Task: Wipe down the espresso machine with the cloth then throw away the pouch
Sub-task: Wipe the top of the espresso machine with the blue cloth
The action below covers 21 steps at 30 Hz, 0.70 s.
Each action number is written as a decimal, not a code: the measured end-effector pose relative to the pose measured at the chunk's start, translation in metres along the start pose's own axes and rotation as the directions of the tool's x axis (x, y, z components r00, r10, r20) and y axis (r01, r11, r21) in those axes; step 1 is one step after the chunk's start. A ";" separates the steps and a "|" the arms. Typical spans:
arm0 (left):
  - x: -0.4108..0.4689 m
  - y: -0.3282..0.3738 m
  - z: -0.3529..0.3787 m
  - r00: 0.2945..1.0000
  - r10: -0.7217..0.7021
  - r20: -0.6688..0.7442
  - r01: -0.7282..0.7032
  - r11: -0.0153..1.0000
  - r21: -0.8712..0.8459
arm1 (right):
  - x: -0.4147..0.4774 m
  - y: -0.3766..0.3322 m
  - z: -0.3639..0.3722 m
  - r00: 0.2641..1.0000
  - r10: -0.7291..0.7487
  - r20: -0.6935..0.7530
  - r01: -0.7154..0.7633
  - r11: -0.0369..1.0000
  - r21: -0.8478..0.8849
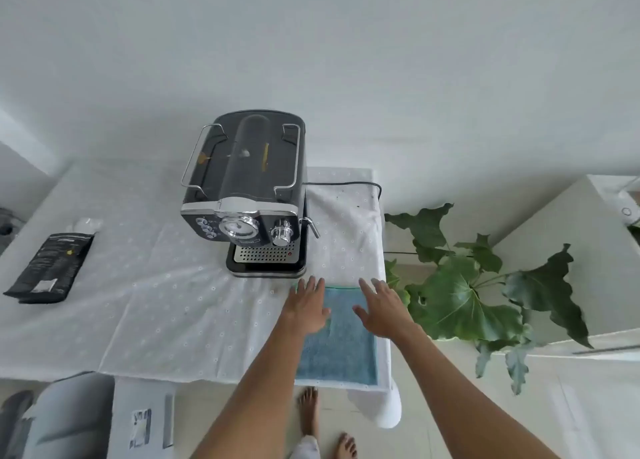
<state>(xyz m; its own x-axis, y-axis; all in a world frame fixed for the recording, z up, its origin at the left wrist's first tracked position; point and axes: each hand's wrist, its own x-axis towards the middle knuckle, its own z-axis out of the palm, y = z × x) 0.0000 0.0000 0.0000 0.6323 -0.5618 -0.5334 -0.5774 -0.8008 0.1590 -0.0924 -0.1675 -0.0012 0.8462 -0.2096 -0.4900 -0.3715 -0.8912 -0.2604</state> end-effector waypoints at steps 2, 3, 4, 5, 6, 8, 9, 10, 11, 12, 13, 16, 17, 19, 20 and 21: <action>0.010 -0.005 0.003 1.000 -0.022 0.011 0.021 0.999 0.048 | 0.009 0.000 0.010 0.999 0.004 0.032 -0.003 1.000 -0.014; 0.014 -0.008 0.007 0.999 -0.033 0.013 0.032 0.998 0.060 | 0.012 0.001 0.016 0.999 0.011 0.035 -0.010 0.999 -0.030; 0.017 -0.011 0.009 1.000 -0.026 -0.001 0.026 0.997 0.066 | 0.014 -0.001 0.020 1.000 0.005 0.022 -0.004 0.999 -0.032; 0.018 -0.012 0.011 1.000 -0.017 -0.009 0.018 0.998 0.068 | 0.018 -0.001 0.023 1.000 0.009 0.003 -0.009 0.999 -0.036; 0.019 -0.012 0.013 0.999 -0.002 -0.039 0.005 0.998 0.070 | 0.020 -0.001 0.025 1.000 0.005 -0.021 -0.006 0.999 -0.045; 0.021 -0.011 0.013 0.993 0.016 -0.121 -0.005 0.996 0.087 | 0.023 -0.003 0.025 0.998 -0.004 -0.068 0.000 0.998 -0.066; 0.023 -0.012 0.013 0.990 0.012 -0.143 0.001 0.996 0.090 | 0.025 -0.004 0.025 0.997 -0.010 -0.081 0.004 0.997 -0.074; 0.025 -0.013 0.012 0.988 0.012 -0.157 0.001 0.996 0.085 | 0.026 -0.005 0.024 0.996 -0.015 -0.093 0.008 0.997 -0.079; 0.026 -0.013 0.011 0.988 0.011 -0.156 0.002 0.997 0.082 | 0.027 -0.007 0.024 0.995 -0.015 -0.103 0.007 0.997 -0.080; 0.028 -0.014 0.012 0.987 0.017 -0.157 -0.004 0.997 0.081 | 0.028 -0.009 0.024 0.993 -0.017 -0.114 0.009 0.997 -0.075; 0.030 -0.014 0.012 0.987 0.018 -0.159 -0.005 0.997 0.081 | 0.029 -0.010 0.024 0.992 -0.015 -0.127 0.006 0.998 -0.070; 0.030 -0.016 0.013 0.982 0.042 -0.184 -0.029 0.997 0.073 | 0.031 -0.013 0.024 0.984 -0.005 -0.175 -0.005 0.998 -0.057; 0.029 -0.017 0.014 0.981 0.055 -0.187 -0.045 0.997 0.059 | 0.031 -0.013 0.023 0.983 -0.007 -0.183 -0.002 0.999 -0.051; 0.023 -0.019 0.014 0.976 0.079 -0.201 -0.075 0.997 0.027 | 0.026 -0.014 0.017 0.983 -0.015 -0.183 0.011 1.000 -0.023; 0.019 -0.020 0.013 0.973 0.090 -0.212 -0.091 0.996 0.003 | 0.021 -0.015 0.013 0.983 -0.018 -0.181 0.017 1.000 -0.006; 0.014 -0.020 0.011 0.971 0.095 -0.221 -0.104 0.994 -0.030 | 0.016 -0.016 0.010 0.983 -0.023 -0.182 0.024 1.000 0.002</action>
<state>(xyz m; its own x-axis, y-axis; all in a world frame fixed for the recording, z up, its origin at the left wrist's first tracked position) 0.0152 0.0101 -0.0197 0.6731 -0.6671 -0.3192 -0.6242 -0.7439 0.2385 -0.0767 -0.1526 -0.0130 0.9101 -0.2583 -0.3241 -0.3516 -0.8952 -0.2738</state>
